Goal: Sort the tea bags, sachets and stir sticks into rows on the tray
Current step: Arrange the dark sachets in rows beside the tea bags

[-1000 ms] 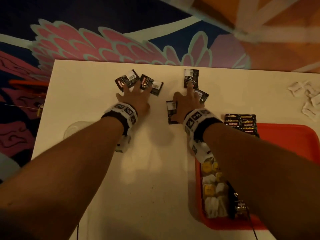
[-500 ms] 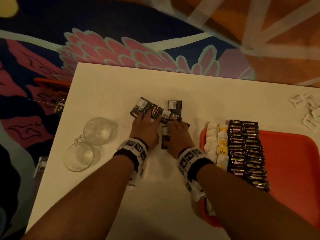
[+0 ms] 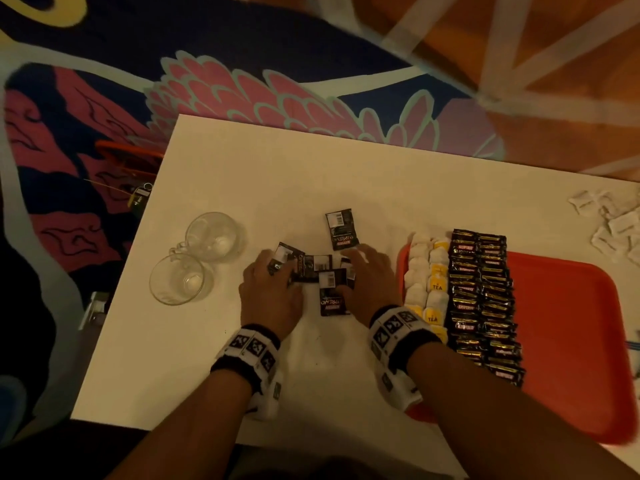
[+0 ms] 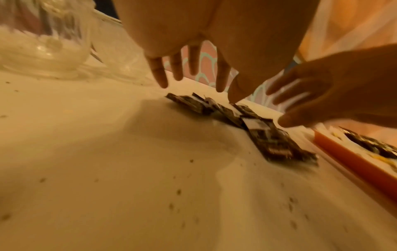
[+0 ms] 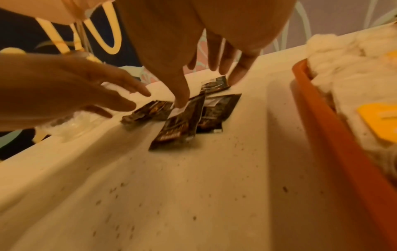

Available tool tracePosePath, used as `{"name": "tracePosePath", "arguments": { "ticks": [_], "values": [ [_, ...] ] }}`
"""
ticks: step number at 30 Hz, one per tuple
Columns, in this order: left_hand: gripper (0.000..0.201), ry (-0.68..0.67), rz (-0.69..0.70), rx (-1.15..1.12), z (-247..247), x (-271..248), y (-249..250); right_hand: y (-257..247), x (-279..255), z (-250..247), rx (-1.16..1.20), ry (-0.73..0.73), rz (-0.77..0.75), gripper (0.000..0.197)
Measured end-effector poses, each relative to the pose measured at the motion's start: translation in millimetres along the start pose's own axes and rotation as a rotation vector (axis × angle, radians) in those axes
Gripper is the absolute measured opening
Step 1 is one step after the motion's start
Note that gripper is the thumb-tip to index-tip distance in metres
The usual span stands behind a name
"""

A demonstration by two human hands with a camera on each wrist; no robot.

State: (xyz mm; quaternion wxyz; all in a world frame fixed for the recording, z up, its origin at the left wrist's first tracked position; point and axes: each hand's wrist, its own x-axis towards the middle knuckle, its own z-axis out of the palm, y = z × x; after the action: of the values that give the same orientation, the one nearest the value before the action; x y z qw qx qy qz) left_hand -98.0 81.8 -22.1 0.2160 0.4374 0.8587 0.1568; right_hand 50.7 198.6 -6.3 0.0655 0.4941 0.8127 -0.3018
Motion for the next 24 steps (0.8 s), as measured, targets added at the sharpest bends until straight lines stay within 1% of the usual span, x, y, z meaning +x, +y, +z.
{"name": "tracePosePath", "arguments": {
  "ticks": [2,4,7,9,11,12,14,16,17,19,21,22,24],
  "values": [
    [0.05,-0.084,-0.099,0.002,-2.3,6.4,2.8,1.8,2.8,-3.8,-0.022,-0.062,0.135,0.064],
    [0.053,-0.167,-0.124,0.028,2.6,9.3,11.7,-1.1,4.4,0.5,0.037,-0.105,0.201,0.058],
    [0.062,-0.229,-0.116,0.059,14.3,4.1,30.8,-12.4,3.3,10.0,0.163,-0.11,0.214,0.052],
    [0.057,-0.234,-0.136,0.03,20.5,0.5,38.5,-19.4,3.3,11.9,0.205,-0.129,0.216,0.05],
    [0.05,-0.224,-0.177,-0.028,22.8,0.5,41.1,-21.7,7.8,7.9,0.228,-0.14,0.227,0.054],
    [0.05,-0.221,-0.19,-0.045,23.4,1.0,40.7,-21.5,12.2,3.8,0.245,-0.128,0.233,0.057],
    [0.052,-0.222,-0.199,-0.06,24.1,2.0,39.6,-19.1,25.9,-7.6,0.225,-0.07,0.206,0.063],
    [0.049,-0.218,-0.211,-0.09,23.8,1.8,38.8,-17.2,44.2,-17.7,0.153,-0.043,0.153,0.066],
    [0.047,-0.216,-0.219,-0.108,23.2,1.6,38.6,-17.4,52.9,-21.4,0.1,-0.06,0.133,0.065],
    [0.043,-0.214,-0.226,-0.136,22.7,1.8,37.4,-17.5,65.1,-23.0,-0.082,-0.146,0.095,0.062],
    [0.046,-0.214,-0.226,-0.149,23.7,2.9,35.7,-16.4,64.9,-16.9,-0.208,-0.215,0.049,0.066],
    [0.051,-0.209,-0.223,-0.156,24.5,3.4,34.8,-16.2,59.5,-12.3,-0.219,-0.216,0.027,0.066],
    [0.061,-0.184,-0.211,-0.187,26.7,5.0,33.4,-14.8,43.7,-0.9,-0.169,-0.194,-0.013,0.062]
  ]
}}
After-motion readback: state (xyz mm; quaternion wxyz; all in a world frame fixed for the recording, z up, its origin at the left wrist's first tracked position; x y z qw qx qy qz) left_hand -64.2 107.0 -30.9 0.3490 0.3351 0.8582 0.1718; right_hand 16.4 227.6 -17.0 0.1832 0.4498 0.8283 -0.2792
